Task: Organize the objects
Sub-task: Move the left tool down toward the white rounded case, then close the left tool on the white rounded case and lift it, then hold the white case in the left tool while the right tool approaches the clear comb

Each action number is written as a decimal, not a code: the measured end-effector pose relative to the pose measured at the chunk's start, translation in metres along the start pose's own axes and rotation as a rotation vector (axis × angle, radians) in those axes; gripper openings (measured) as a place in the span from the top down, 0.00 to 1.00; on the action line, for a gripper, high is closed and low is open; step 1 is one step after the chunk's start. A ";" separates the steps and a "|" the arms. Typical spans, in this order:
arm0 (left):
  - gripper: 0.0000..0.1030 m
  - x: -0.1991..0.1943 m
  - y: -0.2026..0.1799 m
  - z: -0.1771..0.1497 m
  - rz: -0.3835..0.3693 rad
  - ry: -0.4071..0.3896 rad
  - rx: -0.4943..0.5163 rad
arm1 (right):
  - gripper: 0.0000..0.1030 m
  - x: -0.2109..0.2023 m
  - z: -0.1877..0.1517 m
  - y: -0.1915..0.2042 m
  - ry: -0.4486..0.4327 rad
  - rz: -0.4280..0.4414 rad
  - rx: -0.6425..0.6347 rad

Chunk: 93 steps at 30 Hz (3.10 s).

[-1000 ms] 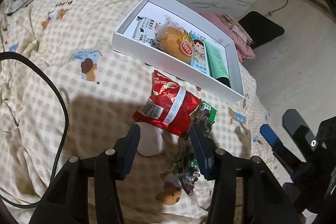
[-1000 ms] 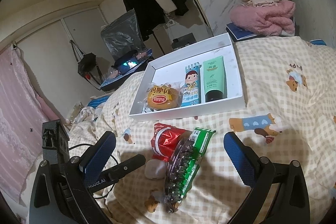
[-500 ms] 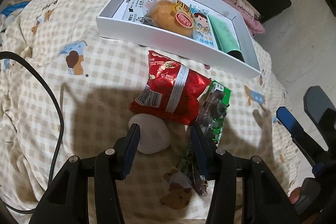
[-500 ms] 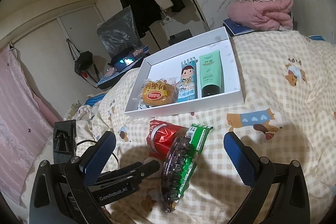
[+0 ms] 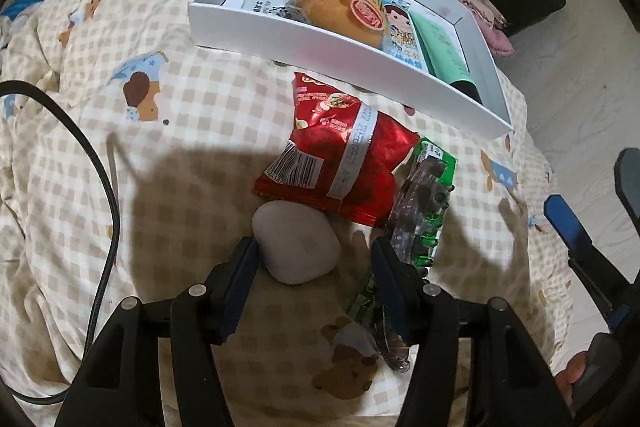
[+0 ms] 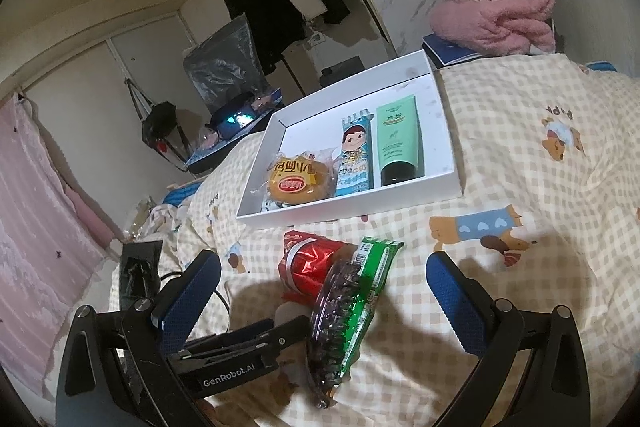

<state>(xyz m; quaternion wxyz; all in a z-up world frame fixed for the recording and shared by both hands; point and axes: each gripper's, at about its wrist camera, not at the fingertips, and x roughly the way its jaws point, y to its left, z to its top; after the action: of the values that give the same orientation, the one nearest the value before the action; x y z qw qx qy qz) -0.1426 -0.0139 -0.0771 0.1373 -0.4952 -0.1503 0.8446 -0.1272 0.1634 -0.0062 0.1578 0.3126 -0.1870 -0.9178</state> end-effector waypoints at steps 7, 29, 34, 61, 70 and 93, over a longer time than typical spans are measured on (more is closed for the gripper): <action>0.36 0.010 -0.008 0.002 0.021 0.024 0.020 | 0.00 -0.006 0.005 -0.007 -0.026 -0.014 0.020; 0.55 -0.016 0.018 0.009 -0.068 -0.072 -0.096 | 0.00 -0.009 0.010 -0.012 -0.018 0.000 0.045; 0.55 -0.021 0.025 0.013 -0.076 -0.100 -0.125 | 0.00 -0.006 0.009 -0.012 -0.004 0.004 0.050; 0.37 0.015 -0.008 0.021 0.076 -0.050 0.052 | 0.00 0.000 0.007 -0.009 0.022 0.021 0.035; 0.50 0.001 0.004 0.021 0.025 -0.144 -0.006 | 0.00 0.001 0.005 -0.006 0.026 0.028 0.020; 0.50 -0.029 0.040 0.020 -0.104 -0.254 -0.155 | 0.00 0.027 -0.010 0.019 0.125 -0.071 -0.153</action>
<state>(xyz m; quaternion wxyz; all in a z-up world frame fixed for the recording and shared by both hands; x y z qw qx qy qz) -0.1504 -0.0639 -0.0605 0.1222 -0.3852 -0.2566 0.8780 -0.1380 0.1333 -0.0195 0.1600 0.3629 -0.0947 -0.9131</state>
